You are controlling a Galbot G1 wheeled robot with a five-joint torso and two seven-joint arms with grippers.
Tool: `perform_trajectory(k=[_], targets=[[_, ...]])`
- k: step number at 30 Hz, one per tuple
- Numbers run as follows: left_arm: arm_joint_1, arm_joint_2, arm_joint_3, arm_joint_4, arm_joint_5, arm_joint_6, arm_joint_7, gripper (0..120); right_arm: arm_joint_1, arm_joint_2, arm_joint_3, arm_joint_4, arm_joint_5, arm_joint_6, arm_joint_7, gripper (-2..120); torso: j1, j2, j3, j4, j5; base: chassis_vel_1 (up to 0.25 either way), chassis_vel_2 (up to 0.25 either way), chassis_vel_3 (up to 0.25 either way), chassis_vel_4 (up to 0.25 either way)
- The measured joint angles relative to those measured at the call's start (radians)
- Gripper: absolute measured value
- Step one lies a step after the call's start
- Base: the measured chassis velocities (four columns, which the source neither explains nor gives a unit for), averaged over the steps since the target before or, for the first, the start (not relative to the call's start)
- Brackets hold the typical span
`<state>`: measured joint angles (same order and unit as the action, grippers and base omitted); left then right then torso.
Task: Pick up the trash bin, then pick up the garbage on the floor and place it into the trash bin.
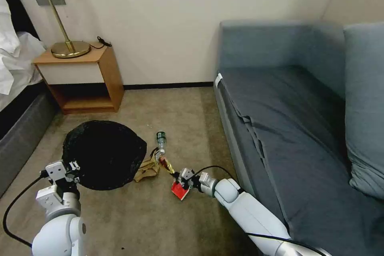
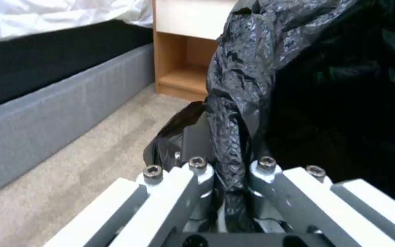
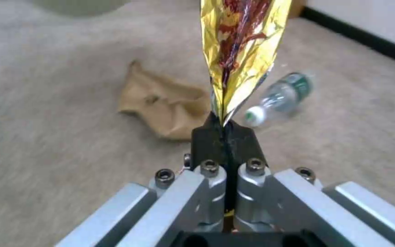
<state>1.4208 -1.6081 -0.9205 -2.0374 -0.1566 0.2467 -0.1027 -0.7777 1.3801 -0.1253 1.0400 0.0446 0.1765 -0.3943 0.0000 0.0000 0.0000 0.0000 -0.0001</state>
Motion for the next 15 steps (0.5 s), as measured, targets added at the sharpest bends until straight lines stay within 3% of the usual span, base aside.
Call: perform_trajectory(k=[15], targets=[[-0.005,0.0,0.022,0.031,-0.067,-0.001,-0.099,4,-0.048,0.013,0.041,0.102,0.063,0.026,0.107,0,0.0,0.0,0.0,-0.0001,0.0002,0.0,0.0,0.0,0.0]])
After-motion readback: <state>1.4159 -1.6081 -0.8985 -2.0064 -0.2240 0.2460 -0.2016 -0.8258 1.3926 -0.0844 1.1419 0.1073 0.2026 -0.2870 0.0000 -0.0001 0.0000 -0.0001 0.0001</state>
